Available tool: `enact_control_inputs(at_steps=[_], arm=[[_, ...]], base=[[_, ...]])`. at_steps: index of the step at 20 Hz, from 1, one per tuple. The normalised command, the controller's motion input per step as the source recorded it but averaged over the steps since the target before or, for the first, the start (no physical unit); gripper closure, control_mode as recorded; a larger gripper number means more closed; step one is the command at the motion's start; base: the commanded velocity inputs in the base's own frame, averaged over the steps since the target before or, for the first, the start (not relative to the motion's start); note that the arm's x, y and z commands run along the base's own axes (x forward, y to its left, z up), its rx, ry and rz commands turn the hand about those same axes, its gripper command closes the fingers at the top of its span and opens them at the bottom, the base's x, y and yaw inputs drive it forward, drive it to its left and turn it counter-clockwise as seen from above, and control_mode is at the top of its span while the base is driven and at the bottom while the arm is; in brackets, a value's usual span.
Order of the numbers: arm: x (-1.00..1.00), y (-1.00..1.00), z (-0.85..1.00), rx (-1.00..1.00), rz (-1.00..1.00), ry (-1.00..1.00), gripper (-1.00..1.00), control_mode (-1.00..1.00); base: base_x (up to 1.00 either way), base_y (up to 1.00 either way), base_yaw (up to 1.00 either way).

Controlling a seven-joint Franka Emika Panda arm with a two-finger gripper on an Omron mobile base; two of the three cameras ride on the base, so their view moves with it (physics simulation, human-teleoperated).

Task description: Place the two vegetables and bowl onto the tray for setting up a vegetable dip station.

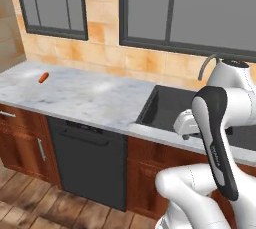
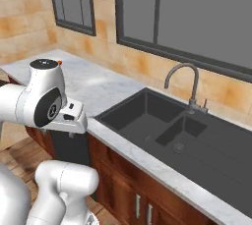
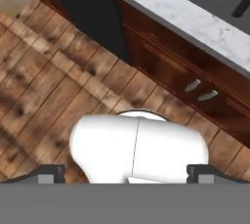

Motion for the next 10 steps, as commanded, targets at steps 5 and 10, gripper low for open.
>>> enact_control_inputs(at_steps=[5, 10], arm=[[0.0, 0.0, 0.0, 0.0, 0.0, 0.0, -1.0, 1.0], [0.0, 0.0, 0.0, 0.0, 0.0, 0.0, -1.0, 1.0]], base=[[0.63, 0.99, -0.02], [0.6, 0.78, -0.1]])
